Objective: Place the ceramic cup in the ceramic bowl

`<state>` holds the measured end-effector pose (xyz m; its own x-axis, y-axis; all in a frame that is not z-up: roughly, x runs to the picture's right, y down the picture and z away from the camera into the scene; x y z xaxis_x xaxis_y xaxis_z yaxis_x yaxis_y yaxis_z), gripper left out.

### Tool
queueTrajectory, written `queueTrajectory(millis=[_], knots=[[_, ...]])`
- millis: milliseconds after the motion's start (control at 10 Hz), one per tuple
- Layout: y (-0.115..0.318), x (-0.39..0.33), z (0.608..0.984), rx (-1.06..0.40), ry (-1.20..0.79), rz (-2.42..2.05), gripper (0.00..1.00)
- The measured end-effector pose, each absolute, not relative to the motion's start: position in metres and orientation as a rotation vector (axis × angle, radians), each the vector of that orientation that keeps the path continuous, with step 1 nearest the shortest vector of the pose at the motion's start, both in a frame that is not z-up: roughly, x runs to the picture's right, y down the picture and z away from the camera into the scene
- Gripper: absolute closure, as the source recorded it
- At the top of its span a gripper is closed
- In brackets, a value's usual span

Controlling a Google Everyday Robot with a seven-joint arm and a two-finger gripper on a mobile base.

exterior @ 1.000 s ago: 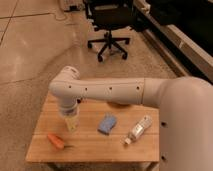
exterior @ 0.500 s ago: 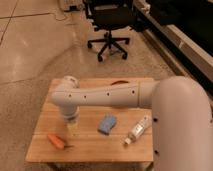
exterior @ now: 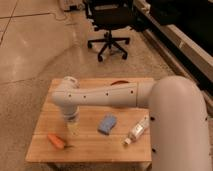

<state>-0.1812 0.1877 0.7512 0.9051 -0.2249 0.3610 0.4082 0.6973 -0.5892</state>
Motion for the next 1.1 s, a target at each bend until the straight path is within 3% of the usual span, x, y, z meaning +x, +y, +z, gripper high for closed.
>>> queueTrajectory(millis=[200,1100], knots=[[0.192,-0.18,0.76,-0.72,-0.269,-0.358,0.43],[0.18,-0.18,0.769,-0.719,-0.269,-0.352,0.43]])
